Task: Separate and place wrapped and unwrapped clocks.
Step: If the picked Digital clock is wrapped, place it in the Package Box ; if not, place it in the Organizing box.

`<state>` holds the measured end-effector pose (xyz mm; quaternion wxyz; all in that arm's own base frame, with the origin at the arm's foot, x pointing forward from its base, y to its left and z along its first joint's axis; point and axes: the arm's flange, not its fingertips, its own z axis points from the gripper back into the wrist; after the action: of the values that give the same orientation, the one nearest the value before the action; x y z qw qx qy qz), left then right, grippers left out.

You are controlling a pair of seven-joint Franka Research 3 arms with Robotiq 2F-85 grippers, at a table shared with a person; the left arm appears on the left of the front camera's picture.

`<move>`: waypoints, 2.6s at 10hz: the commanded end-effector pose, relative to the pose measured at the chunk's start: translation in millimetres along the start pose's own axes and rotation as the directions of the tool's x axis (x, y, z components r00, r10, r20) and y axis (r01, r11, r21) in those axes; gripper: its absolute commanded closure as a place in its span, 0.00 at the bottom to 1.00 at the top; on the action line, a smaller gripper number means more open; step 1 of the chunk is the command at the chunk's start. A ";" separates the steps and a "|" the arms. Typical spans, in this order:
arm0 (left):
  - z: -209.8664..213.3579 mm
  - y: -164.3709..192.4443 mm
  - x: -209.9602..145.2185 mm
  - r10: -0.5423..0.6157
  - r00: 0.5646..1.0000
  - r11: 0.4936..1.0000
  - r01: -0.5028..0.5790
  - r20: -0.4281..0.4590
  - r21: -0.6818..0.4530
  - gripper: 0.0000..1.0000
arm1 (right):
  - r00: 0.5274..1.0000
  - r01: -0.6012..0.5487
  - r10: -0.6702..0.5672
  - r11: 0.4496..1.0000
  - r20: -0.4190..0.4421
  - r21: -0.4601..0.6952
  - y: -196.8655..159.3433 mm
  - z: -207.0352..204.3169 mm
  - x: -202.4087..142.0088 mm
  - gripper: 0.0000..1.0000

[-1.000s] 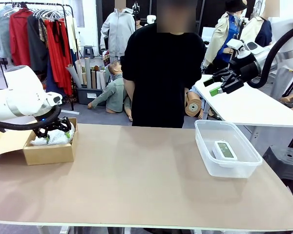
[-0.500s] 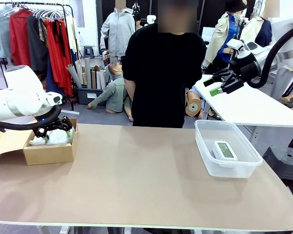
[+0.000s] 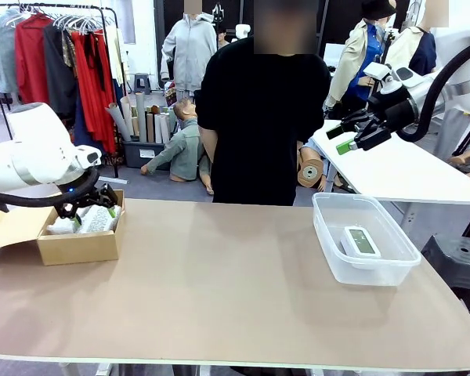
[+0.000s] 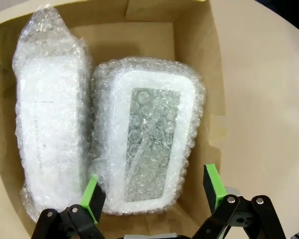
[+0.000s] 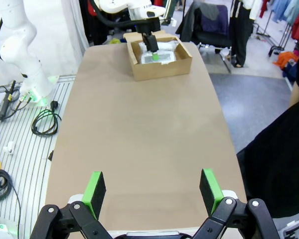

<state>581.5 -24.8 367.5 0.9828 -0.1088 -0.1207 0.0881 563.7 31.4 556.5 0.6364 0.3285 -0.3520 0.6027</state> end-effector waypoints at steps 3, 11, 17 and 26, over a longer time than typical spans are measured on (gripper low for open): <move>30.3 -22.6 2.9 -0.033 0.999 0.999 0.033 -0.034 -0.022 0.00 | 1.000 -0.008 0.008 1.000 0.000 -0.002 0.7 1.1 1.3 0.00; 64.2 -39.2 1.4 -0.111 0.990 0.991 0.117 -0.090 0.064 0.00 | 1.000 -0.008 0.008 1.000 0.000 -0.002 0.7 1.1 1.3 0.00; 55.1 -34.4 0.2 -0.121 0.989 0.991 0.126 -0.089 0.050 0.00 | 1.000 -0.008 0.008 1.000 0.000 -0.002 0.7 1.1 1.3 0.00; 106.3 -68.5 -43.2 -0.266 0.934 0.958 0.228 -0.238 -0.176 0.00 | 1.000 -0.008 0.008 1.000 0.000 -0.002 0.7 1.1 1.3 0.00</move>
<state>538.7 -77.5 459.4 0.9883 -0.1490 -0.0110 -0.0291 563.8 31.5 556.3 0.6364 0.3286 -0.3518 0.6026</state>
